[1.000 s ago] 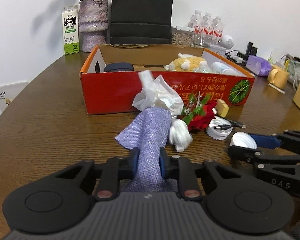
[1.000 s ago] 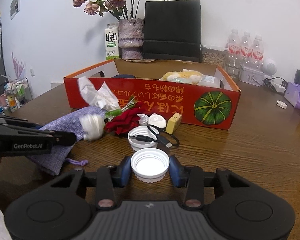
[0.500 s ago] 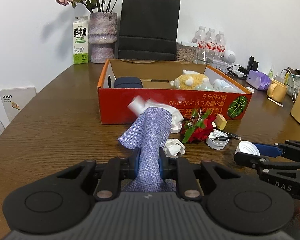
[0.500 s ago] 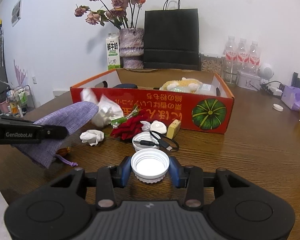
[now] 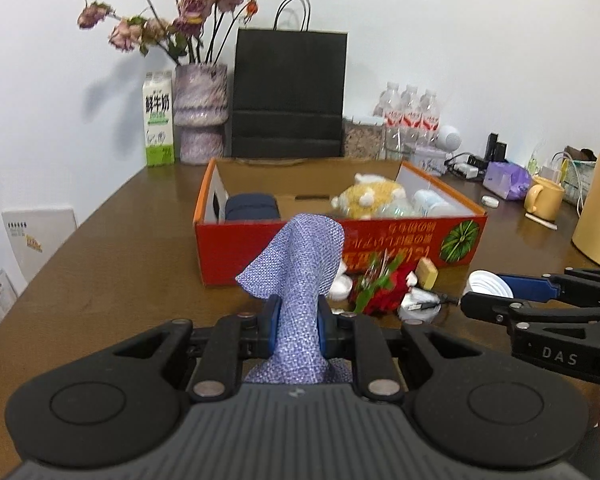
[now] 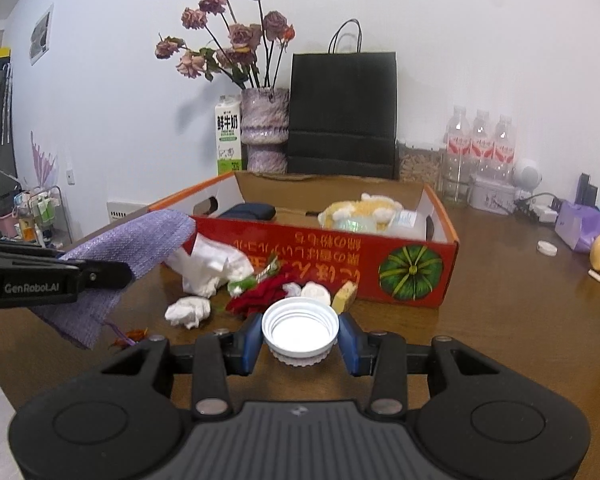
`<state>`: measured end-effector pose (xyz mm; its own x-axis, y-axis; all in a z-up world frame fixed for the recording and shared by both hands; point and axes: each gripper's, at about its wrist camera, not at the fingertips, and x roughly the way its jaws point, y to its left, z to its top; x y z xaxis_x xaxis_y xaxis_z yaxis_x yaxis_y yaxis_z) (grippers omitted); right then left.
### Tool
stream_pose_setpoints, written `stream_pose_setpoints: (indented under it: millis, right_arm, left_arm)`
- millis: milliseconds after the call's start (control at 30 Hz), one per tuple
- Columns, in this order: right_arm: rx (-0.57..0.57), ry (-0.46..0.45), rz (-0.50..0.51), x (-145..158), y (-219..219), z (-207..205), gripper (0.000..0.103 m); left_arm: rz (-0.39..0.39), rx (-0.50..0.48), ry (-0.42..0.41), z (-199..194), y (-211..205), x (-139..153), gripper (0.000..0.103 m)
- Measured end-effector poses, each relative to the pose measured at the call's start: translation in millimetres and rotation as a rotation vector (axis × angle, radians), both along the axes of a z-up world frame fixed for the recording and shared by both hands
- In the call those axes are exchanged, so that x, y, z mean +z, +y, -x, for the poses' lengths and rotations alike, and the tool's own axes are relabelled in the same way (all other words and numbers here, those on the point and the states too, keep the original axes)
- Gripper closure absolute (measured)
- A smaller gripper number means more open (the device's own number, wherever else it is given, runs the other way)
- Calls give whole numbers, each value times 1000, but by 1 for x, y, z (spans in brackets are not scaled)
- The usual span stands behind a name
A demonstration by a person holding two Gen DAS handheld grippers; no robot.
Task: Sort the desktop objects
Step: 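Carry the purple cloth and white cap over the orange box with both tools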
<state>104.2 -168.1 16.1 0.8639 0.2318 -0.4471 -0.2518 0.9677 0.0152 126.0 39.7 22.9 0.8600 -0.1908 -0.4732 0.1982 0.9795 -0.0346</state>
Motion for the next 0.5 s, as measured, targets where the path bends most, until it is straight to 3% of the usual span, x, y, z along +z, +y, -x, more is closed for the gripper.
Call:
stream_pose_setpoints:
  millis: [500]
  right_arm:
    - [-23, -99, -9, 39, 6, -55, 64]
  left_arm:
    - [23, 0, -127, -47, -11, 33, 85]
